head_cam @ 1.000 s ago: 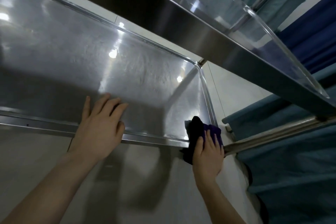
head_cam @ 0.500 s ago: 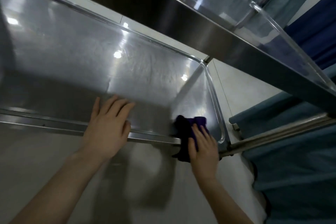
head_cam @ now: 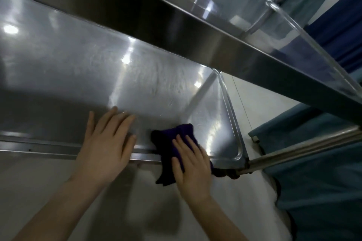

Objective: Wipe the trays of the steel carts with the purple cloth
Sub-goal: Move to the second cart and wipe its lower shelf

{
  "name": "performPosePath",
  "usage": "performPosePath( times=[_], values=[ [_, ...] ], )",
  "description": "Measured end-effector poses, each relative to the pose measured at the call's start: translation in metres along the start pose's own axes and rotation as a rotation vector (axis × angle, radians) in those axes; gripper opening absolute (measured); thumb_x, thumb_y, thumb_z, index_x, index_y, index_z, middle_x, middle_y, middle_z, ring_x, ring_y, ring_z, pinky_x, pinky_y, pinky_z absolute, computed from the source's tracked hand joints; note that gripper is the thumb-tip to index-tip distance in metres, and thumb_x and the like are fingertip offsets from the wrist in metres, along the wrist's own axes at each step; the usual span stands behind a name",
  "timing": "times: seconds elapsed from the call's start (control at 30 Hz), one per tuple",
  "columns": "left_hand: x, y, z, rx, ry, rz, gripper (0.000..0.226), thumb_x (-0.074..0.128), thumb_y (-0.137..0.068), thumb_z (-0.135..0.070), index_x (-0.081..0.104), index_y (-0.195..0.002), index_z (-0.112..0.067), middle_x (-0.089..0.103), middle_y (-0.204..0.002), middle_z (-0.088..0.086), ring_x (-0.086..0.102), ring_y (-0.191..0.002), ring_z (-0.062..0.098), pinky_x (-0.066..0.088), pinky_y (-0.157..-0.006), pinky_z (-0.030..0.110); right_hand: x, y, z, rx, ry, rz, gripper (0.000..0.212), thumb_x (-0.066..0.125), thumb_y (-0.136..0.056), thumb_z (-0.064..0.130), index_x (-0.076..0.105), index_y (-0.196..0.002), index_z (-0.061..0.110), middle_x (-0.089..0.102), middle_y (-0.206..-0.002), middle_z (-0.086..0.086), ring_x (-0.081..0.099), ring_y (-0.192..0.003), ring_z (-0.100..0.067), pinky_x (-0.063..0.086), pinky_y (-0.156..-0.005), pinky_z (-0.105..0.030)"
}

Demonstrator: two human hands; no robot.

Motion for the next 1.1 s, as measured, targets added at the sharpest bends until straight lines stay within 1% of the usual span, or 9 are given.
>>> performPosePath(
  times=[0.13, 0.23, 0.33, 0.4, 0.57, 0.7, 0.77, 0.93, 1.1],
  values=[
    [0.005, -0.002, 0.0, -0.033, -0.039, 0.011, 0.05, 0.039, -0.088, -0.036, 0.061, -0.124, -0.009, 0.059, -0.129, 0.011, 0.044, -0.132, 0.034, 0.02, -0.113, 0.061, -0.04, 0.009, -0.099, 0.365, 0.139, 0.144, 0.052, 0.028, -0.096, 0.034, 0.055, -0.136, 0.015, 0.052, -0.143, -0.003, 0.045, -0.135, -0.026, 0.035, -0.11, -0.045],
    [0.008, -0.004, -0.006, -0.049, -0.064, 0.032, 0.046, 0.042, -0.087, -0.034, 0.063, -0.12, -0.009, 0.059, -0.127, 0.011, 0.045, -0.131, 0.033, 0.019, -0.113, 0.06, -0.038, 0.001, -0.126, 0.498, 0.286, 0.264, 0.055, 0.02, -0.101, 0.036, 0.033, -0.151, 0.019, 0.032, -0.157, -0.001, 0.025, -0.146, -0.02, 0.023, -0.118, -0.044],
    [0.007, -0.006, -0.01, -0.074, -0.063, 0.031, 0.043, 0.042, -0.088, -0.031, 0.064, -0.117, -0.009, 0.06, -0.127, 0.011, 0.046, -0.13, 0.031, 0.021, -0.114, 0.06, -0.017, -0.036, -0.108, 0.663, 0.251, 0.333, 0.06, 0.022, -0.102, 0.046, 0.014, -0.156, 0.02, 0.009, -0.164, -0.001, 0.005, -0.15, -0.024, 0.008, -0.12, -0.05],
    [0.006, -0.006, -0.012, -0.1, -0.041, 0.015, 0.043, 0.04, -0.089, -0.03, 0.063, -0.118, -0.008, 0.061, -0.127, 0.01, 0.047, -0.13, 0.03, 0.021, -0.114, 0.059, 0.008, -0.068, -0.076, 0.642, 0.205, 0.4, 0.065, 0.02, -0.101, 0.052, 0.007, -0.156, 0.021, -0.002, -0.164, 0.0, -0.004, -0.15, -0.026, -0.001, -0.119, -0.052],
    [0.005, -0.004, -0.004, -0.129, -0.009, -0.058, 0.045, 0.038, -0.089, -0.026, 0.061, -0.121, -0.003, 0.06, -0.127, 0.017, 0.048, -0.129, 0.036, 0.026, -0.111, 0.061, 0.081, -0.127, 0.048, 0.179, 0.08, 0.39, 0.073, 0.009, -0.094, 0.064, 0.001, -0.155, 0.025, -0.003, -0.164, 0.001, -0.008, -0.149, -0.025, -0.017, -0.112, -0.05],
    [-0.003, -0.003, 0.008, -0.093, 0.001, -0.059, 0.046, 0.041, -0.088, -0.024, 0.06, -0.122, 0.0, 0.057, -0.129, 0.021, 0.046, -0.128, 0.042, 0.032, -0.105, 0.064, 0.077, -0.147, 0.03, 0.02, 0.033, 0.425, 0.07, 0.01, -0.093, 0.07, 0.006, -0.154, 0.035, 0.002, -0.163, 0.013, -0.002, -0.149, -0.013, -0.008, -0.115, -0.04],
    [-0.011, 0.002, 0.023, -0.101, -0.039, -0.046, 0.048, 0.041, -0.087, -0.027, 0.06, -0.123, -0.002, 0.057, -0.13, 0.018, 0.045, -0.13, 0.039, 0.033, -0.107, 0.06, 0.062, -0.152, -0.022, 0.104, 0.103, 0.422, 0.069, 0.014, -0.095, 0.067, 0.009, -0.155, 0.034, 0.002, -0.163, 0.014, -0.001, -0.149, -0.011, -0.005, -0.118, -0.036],
    [-0.047, 0.011, 0.106, -0.107, -0.188, 0.002, 0.057, 0.034, -0.09, -0.047, 0.055, -0.127, -0.009, 0.053, -0.133, 0.014, 0.039, -0.132, 0.035, 0.033, -0.108, 0.05, 0.001, -0.126, -0.156, 0.647, 0.146, 0.421, 0.065, 0.017, -0.099, 0.059, 0.005, -0.156, 0.029, 0.0, -0.164, 0.005, -0.004, -0.15, -0.02, 0.001, -0.12, -0.052],
    [-0.074, 0.005, 0.172, -0.235, -0.274, 0.077, 0.073, 0.023, -0.089, -0.066, 0.045, -0.136, -0.014, 0.044, -0.144, 0.013, 0.032, -0.137, 0.037, 0.031, -0.108, 0.057, 0.02, -0.137, -0.119, 0.678, 0.129, 0.415, 0.066, 0.017, -0.099, 0.06, 0.002, -0.156, 0.029, -0.005, -0.164, 0.007, -0.009, -0.15, -0.022, -0.005, -0.119, -0.053]
  ],
)
Point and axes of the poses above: each hand's wrist, its own y-axis away from the middle knuckle, its own x-axis out of the palm, z = x × y, the point moved 3 cm from there along -y, towards the middle knuckle
